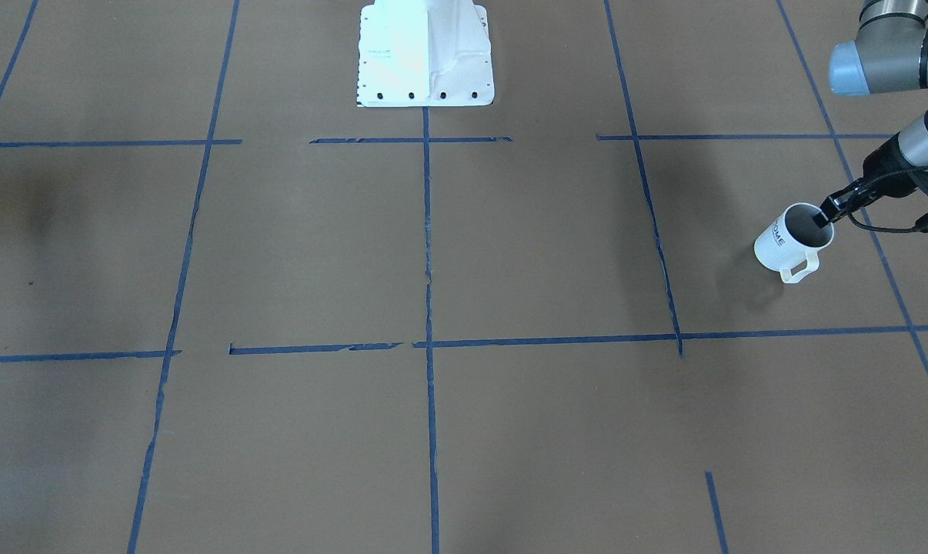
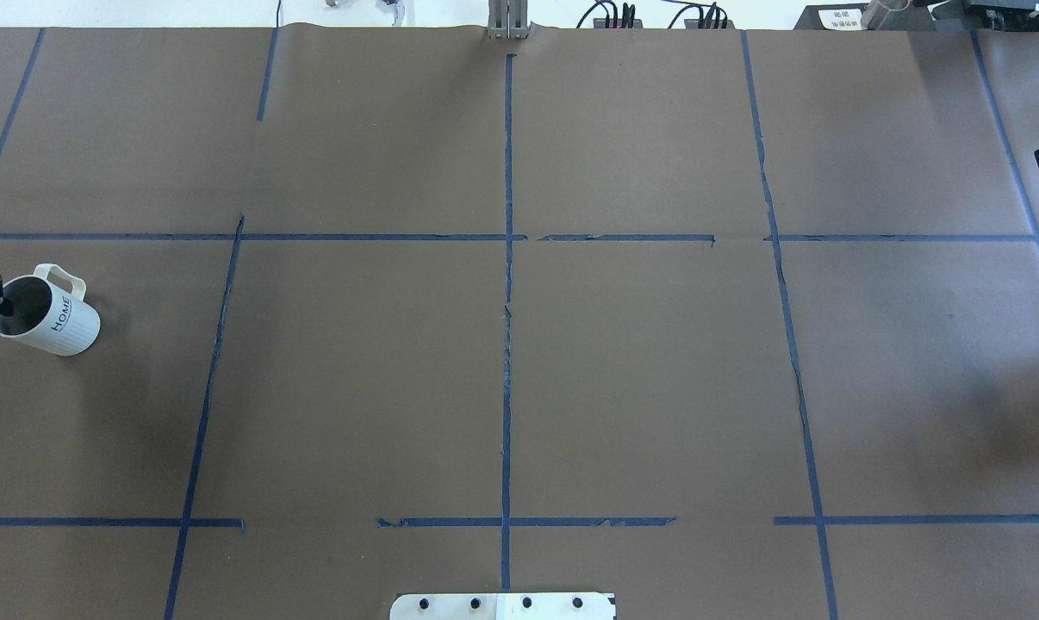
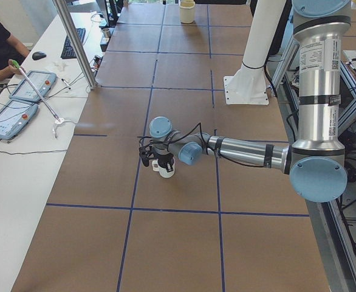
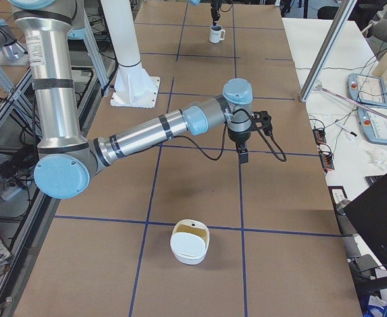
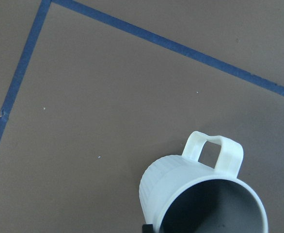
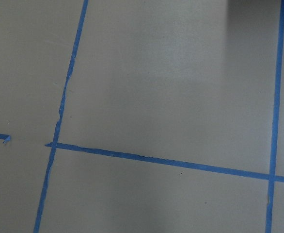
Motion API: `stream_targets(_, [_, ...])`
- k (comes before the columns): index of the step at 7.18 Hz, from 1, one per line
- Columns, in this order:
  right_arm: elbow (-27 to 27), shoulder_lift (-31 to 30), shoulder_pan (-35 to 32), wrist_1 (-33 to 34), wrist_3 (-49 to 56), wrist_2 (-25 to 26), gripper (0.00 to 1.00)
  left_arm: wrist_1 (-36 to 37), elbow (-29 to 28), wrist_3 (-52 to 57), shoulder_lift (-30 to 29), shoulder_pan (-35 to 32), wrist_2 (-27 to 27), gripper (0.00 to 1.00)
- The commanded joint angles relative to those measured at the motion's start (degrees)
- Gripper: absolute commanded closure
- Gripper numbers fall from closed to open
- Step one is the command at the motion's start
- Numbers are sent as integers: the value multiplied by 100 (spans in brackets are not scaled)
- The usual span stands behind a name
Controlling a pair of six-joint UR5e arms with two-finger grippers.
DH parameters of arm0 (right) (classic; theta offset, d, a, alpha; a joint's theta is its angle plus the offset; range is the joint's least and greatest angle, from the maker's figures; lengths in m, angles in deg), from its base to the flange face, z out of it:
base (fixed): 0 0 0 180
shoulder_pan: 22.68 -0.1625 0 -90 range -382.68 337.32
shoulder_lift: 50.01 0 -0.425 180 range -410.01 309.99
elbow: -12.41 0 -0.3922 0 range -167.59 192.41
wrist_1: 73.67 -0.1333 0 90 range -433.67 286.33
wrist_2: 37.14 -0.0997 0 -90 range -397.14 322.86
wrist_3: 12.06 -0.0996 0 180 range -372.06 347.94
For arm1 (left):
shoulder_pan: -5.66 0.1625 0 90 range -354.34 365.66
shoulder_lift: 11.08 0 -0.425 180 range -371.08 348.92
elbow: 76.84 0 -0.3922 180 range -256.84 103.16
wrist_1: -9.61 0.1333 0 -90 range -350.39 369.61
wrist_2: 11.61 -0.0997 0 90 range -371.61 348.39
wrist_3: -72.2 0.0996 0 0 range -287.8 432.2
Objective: Left arm hands cup to right arm to dump lemon
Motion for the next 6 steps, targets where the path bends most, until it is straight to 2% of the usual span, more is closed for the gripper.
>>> stream_targets(1, [-9,25,-218,167,0,-259,0,-235,92,126,59,-16,-9,0])
stream_targets(2, [-9,51,-367,359,0,-331,0,-227,302,161,68,-95,-9,0])
stream_targets(3, [-18,26,-560,588,35,-349,0,-201,452,422,60,-496,26,0])
stream_targets(4, [-62,17,-762,990,383,-358,0,-131,479,1321,77,-769,44,0])
stream_targets(5, [-97,-62,-947,1551,1083,-358,0,0,497,2104,277,-1059,70,0])
stream_targets(6, [-280,-80,-984,2453,1534,-280,0,19,445,2852,418,-1262,166,0])
